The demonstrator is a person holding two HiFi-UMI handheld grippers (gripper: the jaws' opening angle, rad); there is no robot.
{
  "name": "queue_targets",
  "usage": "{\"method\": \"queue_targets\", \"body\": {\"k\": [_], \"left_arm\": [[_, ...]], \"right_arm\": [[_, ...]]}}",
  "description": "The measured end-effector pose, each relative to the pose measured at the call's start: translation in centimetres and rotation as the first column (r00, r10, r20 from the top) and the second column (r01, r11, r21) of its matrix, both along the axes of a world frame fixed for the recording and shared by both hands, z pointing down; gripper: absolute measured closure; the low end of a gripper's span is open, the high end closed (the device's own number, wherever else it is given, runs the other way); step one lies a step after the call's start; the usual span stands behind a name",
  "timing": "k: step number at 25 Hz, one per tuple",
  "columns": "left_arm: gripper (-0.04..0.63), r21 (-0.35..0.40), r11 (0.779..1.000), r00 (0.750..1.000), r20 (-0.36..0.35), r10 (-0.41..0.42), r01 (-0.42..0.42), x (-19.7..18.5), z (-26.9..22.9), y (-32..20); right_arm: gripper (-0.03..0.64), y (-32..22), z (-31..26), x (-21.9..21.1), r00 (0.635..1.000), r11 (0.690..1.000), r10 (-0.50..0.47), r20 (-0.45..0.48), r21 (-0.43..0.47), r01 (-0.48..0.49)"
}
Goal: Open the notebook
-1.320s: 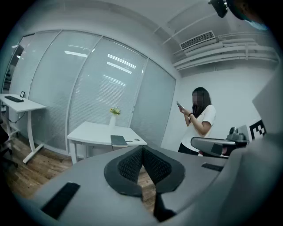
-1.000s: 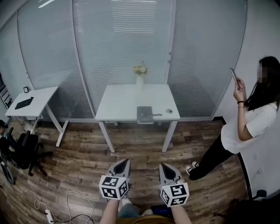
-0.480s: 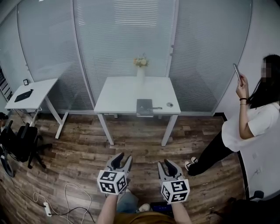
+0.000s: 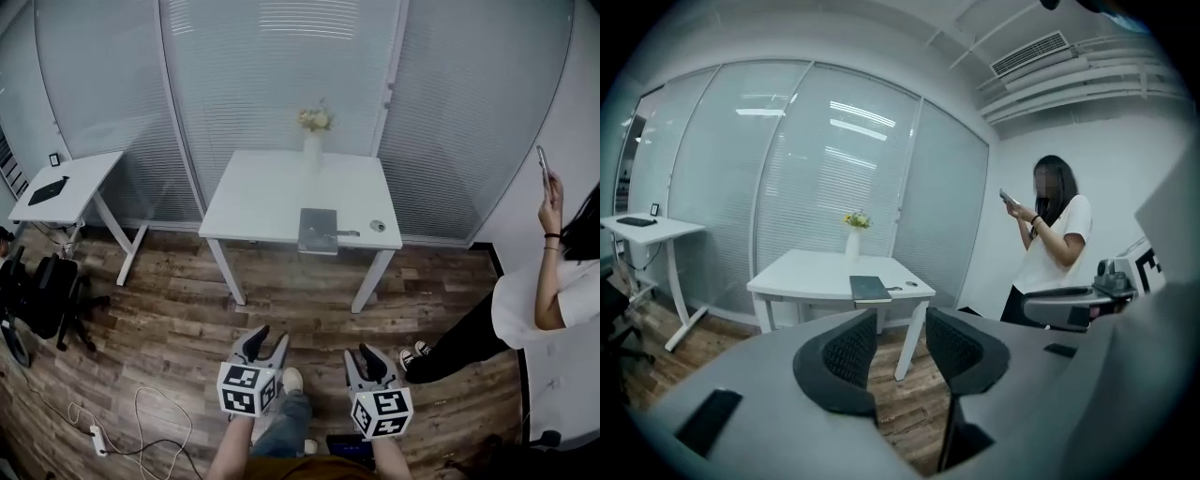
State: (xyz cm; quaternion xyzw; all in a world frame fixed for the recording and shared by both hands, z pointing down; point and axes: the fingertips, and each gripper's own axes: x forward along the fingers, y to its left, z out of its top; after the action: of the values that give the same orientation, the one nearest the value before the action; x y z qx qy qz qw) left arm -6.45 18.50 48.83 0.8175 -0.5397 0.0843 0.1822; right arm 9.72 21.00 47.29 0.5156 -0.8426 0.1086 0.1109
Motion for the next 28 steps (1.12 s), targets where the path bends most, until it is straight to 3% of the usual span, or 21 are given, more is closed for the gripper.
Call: {"method": "queue_targets", "body": {"k": [5, 14, 22, 28], "left_arm": [[0.417, -0.039, 0.999, 1.000, 0.007, 0.027, -0.026, 0.6, 1.9, -7.7], [0.417, -0.110, 0.986, 0.985, 0.108, 0.137, -0.125, 2.0, 5.0, -21.8], [0.410, -0.152, 0.968, 0.969, 0.111, 0.220, -0.202, 2.6, 7.8, -28.7], [0.407, -0.154, 0.955, 0.947, 0.164, 0.277, -0.253, 3.7, 8.7, -31.4]], "right_arm": [[0.485, -7.4, 1.9, 0.5, 1.000, 0.999, 0.013, -0.012, -0.031, -0.014], [0.472, -21.1, 4.9, 0.6, 0.998, 0.993, 0.037, -0.048, -0.113, -0.042], [0.459, -28.5, 6.3, 0.0, 0.998, 0.986, 0.042, -0.054, -0.161, -0.051], [0.454, -30.8, 6.9, 0.7, 0.995, 0.983, 0.057, -0.079, -0.171, -0.070]]}}
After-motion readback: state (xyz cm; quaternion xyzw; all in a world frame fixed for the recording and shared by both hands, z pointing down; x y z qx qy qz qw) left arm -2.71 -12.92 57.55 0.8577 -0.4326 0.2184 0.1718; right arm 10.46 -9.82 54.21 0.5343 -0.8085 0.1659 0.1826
